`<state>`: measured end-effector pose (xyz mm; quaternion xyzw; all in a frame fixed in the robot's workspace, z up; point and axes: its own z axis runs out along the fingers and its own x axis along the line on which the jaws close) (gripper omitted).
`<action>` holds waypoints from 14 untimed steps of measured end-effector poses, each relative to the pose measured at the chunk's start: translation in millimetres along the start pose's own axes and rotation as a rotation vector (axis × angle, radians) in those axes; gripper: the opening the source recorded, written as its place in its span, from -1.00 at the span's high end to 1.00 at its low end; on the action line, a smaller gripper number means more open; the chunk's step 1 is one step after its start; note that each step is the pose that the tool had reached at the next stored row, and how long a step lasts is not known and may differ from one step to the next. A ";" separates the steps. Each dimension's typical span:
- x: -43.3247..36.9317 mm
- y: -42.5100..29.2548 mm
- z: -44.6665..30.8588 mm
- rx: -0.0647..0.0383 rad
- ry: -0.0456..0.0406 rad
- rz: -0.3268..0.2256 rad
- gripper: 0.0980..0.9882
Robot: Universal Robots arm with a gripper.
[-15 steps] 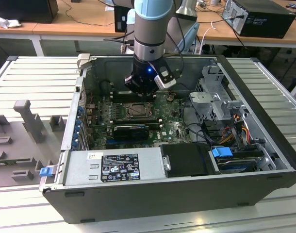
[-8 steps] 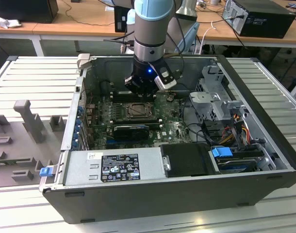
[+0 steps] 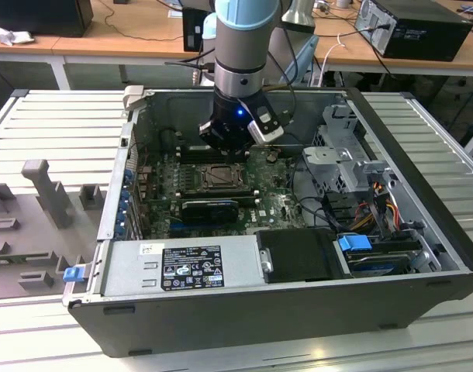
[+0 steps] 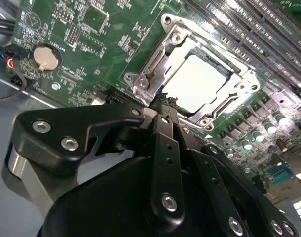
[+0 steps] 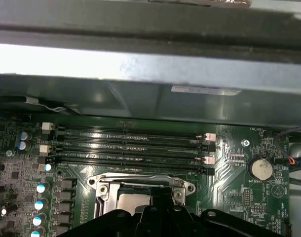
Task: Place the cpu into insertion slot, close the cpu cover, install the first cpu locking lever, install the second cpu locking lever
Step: 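Install the second cpu locking lever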
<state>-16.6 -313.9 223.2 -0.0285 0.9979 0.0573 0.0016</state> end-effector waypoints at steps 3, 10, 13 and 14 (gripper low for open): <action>0.2 -2.9 -0.7 0.000 0.0000 0.000 0.98; 0.3 -5.0 -8.3 0.000 0.0000 0.000 0.98; 0.8 -13.2 -9.3 0.000 0.0001 0.000 0.98; 0.9 -15.2 -9.5 0.000 0.0000 0.000 0.98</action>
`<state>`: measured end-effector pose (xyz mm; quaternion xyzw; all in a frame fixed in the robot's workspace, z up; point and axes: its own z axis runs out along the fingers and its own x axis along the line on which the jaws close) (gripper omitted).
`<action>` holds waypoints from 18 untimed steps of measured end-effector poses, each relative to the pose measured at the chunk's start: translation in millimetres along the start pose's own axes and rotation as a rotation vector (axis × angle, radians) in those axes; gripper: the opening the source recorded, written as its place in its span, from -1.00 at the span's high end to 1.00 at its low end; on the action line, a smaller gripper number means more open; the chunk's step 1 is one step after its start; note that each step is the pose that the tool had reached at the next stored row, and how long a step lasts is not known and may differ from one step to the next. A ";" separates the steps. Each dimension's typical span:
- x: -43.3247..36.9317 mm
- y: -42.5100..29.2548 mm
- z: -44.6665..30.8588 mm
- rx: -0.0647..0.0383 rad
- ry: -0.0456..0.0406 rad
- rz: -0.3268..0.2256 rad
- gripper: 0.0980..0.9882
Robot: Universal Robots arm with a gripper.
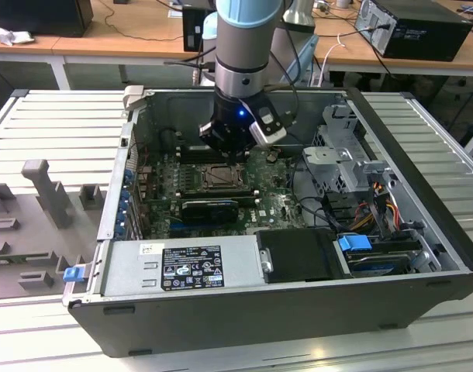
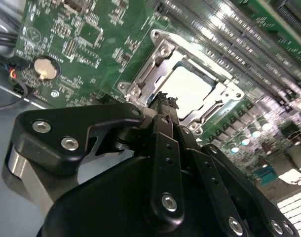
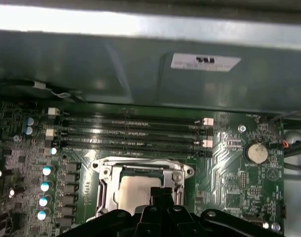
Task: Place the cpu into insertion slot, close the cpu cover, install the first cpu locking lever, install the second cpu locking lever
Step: 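Install the second cpu locking lever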
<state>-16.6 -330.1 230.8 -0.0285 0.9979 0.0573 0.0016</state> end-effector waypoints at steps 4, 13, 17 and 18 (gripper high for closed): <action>1.0 -16.6 -1.9 0.000 0.0000 0.000 0.98; 1.7 -29.4 -6.5 0.000 0.0000 0.000 0.98; 2.1 -36.2 -7.5 0.000 0.0000 0.000 0.98; 2.2 -38.6 -7.8 0.000 0.0000 0.000 0.98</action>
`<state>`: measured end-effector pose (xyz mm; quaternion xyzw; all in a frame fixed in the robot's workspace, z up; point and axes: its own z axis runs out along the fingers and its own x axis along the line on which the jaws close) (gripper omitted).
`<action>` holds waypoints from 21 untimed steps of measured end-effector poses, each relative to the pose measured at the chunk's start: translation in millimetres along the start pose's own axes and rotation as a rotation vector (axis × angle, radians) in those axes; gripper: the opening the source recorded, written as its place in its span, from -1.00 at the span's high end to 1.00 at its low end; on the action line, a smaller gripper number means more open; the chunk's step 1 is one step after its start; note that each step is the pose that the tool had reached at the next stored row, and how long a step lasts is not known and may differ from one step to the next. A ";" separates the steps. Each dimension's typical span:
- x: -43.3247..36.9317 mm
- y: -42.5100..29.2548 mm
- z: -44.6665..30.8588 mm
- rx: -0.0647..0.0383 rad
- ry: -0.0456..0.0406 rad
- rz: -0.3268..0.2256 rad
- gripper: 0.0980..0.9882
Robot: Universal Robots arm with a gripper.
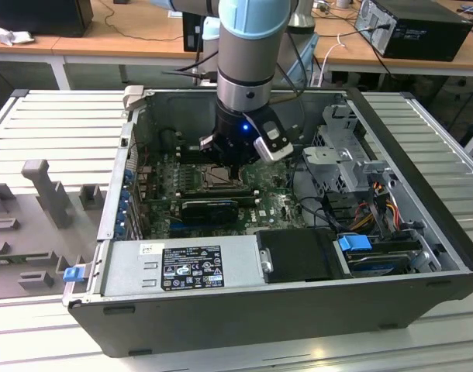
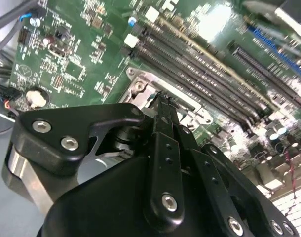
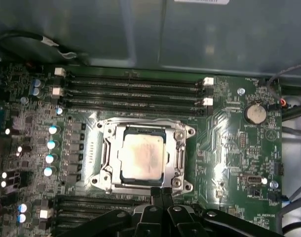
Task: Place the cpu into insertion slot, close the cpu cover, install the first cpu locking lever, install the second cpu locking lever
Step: 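Install the second cpu locking lever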
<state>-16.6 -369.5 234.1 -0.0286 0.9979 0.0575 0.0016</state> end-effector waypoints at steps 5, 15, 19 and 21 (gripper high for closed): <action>0.5 -7.4 -0.8 -0.032 0.0028 0.001 0.98; 26.6 -11.3 0.1 -0.050 0.0023 0.000 0.98; 38.2 -11.2 4.9 -0.050 0.0038 0.000 0.98; 38.5 -11.6 8.8 -0.049 0.0041 -0.002 0.98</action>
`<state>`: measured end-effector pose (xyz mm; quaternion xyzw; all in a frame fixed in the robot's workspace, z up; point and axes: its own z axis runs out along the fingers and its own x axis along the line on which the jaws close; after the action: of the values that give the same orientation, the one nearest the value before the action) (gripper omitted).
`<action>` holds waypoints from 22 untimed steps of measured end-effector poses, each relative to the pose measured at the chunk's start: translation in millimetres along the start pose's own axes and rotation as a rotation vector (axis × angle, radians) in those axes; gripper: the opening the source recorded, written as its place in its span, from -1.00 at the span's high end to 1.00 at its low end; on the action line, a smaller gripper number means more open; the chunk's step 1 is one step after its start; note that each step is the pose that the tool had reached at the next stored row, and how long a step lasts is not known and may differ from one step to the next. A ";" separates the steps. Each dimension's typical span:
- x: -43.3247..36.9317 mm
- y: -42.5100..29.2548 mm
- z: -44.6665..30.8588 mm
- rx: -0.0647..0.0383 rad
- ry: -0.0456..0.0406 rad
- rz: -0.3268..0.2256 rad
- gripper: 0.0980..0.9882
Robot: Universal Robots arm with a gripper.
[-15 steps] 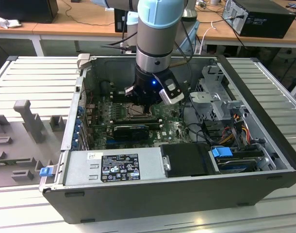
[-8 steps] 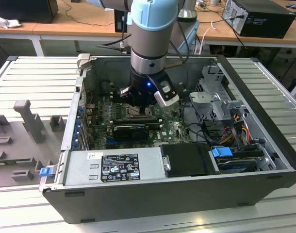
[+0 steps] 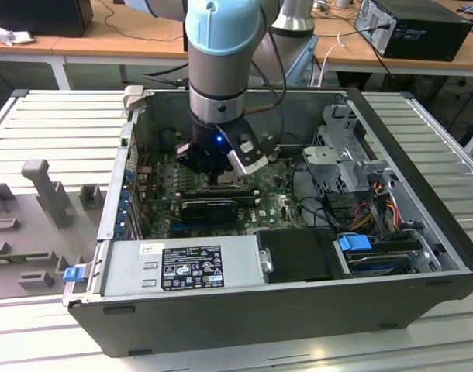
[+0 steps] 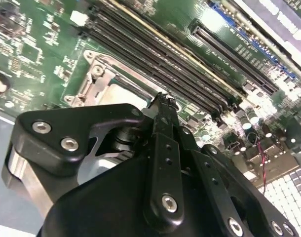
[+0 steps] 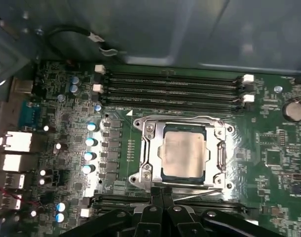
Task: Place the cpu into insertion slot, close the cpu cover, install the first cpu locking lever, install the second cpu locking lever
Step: 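Install the second cpu locking lever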
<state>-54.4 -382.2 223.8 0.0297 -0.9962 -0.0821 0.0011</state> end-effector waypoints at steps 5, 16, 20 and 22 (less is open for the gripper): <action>9.1 -4.3 4.1 -0.021 -0.0004 -0.005 0.98; 20.2 -14.4 12.0 -0.074 -0.0009 -0.022 0.98; 22.3 -16.3 18.9 -0.091 -0.0016 -0.024 0.98; 22.4 -16.9 21.4 -0.093 -0.0012 -0.025 0.98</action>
<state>-75.8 -396.7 199.9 0.0419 -0.9908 -0.1283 0.0009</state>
